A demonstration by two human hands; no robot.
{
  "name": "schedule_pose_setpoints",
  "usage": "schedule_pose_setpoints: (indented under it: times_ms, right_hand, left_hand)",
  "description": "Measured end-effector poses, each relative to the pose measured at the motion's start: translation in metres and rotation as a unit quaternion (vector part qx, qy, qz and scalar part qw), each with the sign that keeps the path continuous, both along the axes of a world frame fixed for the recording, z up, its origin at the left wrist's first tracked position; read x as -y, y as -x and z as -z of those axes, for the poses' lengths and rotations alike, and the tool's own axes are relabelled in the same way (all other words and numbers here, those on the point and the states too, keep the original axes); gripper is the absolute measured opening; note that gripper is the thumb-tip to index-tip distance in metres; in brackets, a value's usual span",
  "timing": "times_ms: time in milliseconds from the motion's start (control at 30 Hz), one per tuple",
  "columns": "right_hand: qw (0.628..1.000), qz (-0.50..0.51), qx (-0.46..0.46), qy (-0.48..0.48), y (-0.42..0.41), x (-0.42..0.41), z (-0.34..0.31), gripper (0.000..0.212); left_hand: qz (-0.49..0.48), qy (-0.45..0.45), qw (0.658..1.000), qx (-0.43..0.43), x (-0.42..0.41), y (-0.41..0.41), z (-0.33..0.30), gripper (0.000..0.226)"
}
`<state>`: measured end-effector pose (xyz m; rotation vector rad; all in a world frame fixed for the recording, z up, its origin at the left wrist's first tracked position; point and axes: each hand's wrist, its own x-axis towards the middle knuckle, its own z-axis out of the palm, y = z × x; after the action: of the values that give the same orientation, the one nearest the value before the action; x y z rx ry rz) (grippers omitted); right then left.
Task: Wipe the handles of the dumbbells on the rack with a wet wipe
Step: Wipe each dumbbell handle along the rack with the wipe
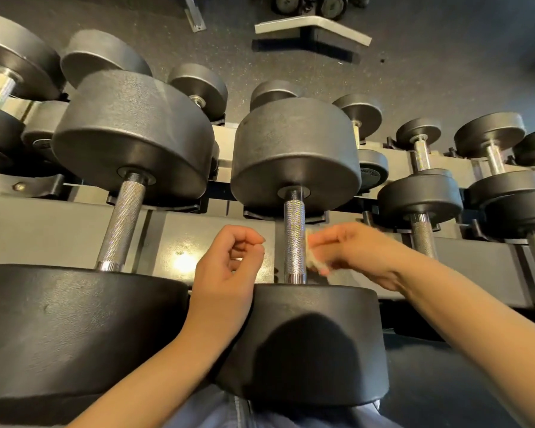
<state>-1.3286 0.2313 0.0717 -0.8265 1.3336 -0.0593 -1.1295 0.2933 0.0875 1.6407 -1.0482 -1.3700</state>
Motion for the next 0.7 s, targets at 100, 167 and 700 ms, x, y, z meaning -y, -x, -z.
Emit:
schedule_pose_setpoints:
  times_ms: [100, 167, 700]
  right_hand:
    - [0.991, -0.013, 0.041, -0.128, 0.006, -0.008, 0.002, 0.02]
    - [0.983, 0.036, 0.071, -0.165, 0.0, -0.004, 0.009, 0.02]
    - [0.959, 0.131, 0.196, -0.158, 0.014, 0.019, 0.025, 0.054]
  left_hand:
    - [0.007, 0.008, 1.0, 0.014, 0.001, -0.001, -0.002, 0.018]
    - [0.008, 0.01, 1.0, 0.012, 0.001, -0.001, -0.002, 0.019]
    - [0.009, 0.021, 1.0, -0.007, 0.002, -0.002, 0.003, 0.009]
